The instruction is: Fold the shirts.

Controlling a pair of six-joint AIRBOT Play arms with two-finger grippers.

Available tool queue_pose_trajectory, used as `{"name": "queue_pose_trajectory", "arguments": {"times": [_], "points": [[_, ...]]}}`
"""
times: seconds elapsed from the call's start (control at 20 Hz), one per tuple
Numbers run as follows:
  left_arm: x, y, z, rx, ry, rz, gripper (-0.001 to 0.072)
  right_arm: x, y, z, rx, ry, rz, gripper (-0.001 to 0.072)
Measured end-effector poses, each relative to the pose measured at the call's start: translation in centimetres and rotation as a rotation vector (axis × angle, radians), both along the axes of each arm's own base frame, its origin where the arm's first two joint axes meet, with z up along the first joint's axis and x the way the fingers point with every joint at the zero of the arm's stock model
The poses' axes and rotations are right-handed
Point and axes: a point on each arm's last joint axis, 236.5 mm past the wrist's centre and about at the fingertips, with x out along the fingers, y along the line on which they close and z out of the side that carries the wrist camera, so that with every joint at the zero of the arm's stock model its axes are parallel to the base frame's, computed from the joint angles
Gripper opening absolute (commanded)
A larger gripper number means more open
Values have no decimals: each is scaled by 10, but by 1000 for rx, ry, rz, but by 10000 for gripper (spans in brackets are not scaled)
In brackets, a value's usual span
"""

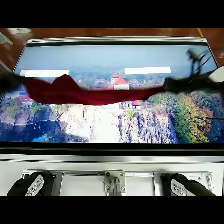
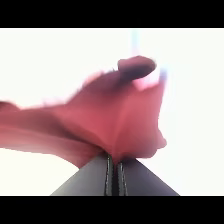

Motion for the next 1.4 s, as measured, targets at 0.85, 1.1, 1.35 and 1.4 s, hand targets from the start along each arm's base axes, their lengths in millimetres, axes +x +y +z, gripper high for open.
{"name": "queue_pose_trajectory", "arguments": {"times": [0.85,1.1,1.35,1.4], "points": [[-250,-71,241,318,-593,0,36,-274,-57,312,-340,-786,-306,56],[-208,-39,135,345,-172,19,36,-250,-64,194,-376,-280,-232,56],[-143,-13,12,255,203,-7,36,-196,-67,58,-363,156,-146,56],[-126,-8,-12,226,256,-6,36,-176,-67,32,-350,201,-137,56]]}}
